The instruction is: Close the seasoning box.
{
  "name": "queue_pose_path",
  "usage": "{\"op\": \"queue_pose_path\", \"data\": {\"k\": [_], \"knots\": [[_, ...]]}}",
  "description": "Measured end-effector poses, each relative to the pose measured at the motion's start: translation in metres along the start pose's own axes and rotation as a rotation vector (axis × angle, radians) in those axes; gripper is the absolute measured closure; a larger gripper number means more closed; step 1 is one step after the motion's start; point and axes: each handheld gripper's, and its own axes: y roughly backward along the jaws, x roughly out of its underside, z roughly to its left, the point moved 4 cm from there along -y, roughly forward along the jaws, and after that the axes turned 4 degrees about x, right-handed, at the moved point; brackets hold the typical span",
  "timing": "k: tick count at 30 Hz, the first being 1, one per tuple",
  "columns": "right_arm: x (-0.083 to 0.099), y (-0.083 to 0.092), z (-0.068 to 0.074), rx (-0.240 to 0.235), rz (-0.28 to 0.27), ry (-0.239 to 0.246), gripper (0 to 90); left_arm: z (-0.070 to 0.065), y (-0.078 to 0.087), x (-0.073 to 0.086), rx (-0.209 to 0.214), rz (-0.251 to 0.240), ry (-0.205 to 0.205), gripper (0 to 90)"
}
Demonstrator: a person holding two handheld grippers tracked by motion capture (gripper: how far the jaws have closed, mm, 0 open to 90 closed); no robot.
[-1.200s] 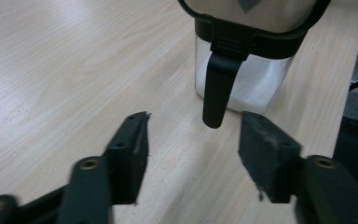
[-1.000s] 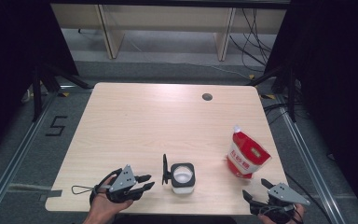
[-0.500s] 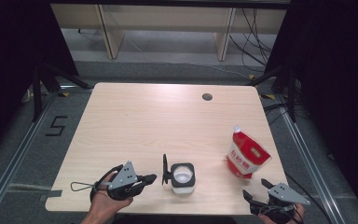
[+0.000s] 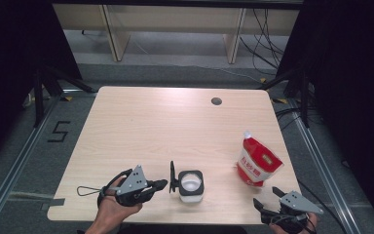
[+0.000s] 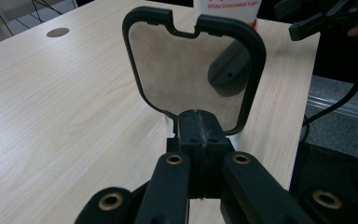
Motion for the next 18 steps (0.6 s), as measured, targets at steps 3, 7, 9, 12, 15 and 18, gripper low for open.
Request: {"op": "queue_pose_path", "data": {"k": [3, 7, 9, 12, 15, 18], "knots": [[0.000, 0.000, 0.000, 0.003, -0.003, 0.000, 21.2, -0.001, 0.000, -0.003, 0.003, -0.002, 0.007, 89.5], [0.001, 0.001, 0.001, 0.008, 0.015, -0.026, 21.1, -0.002, -0.003, -0.007, 0.006, -0.006, -0.013, 89.5], [0.001, 0.001, 0.002, 0.005, 0.009, -0.031, 21.1, -0.003, -0.005, -0.009, 0.014, -0.009, -0.019, 89.5], [0.001, 0.001, 0.001, 0.008, 0.010, -0.023, 21.1, -0.004, -0.006, -0.011, 0.013, -0.004, -0.008, 89.5], [0.000, 0.000, -0.001, 0.003, 0.000, -0.002, 21.0, -0.004, -0.008, -0.014, 0.012, -0.001, -0.025, 89.5], [0.000, -0.001, -0.001, 0.008, -0.004, 0.006, 21.0, -0.004, -0.010, -0.016, 0.020, -0.005, -0.028, 89.5]]}}
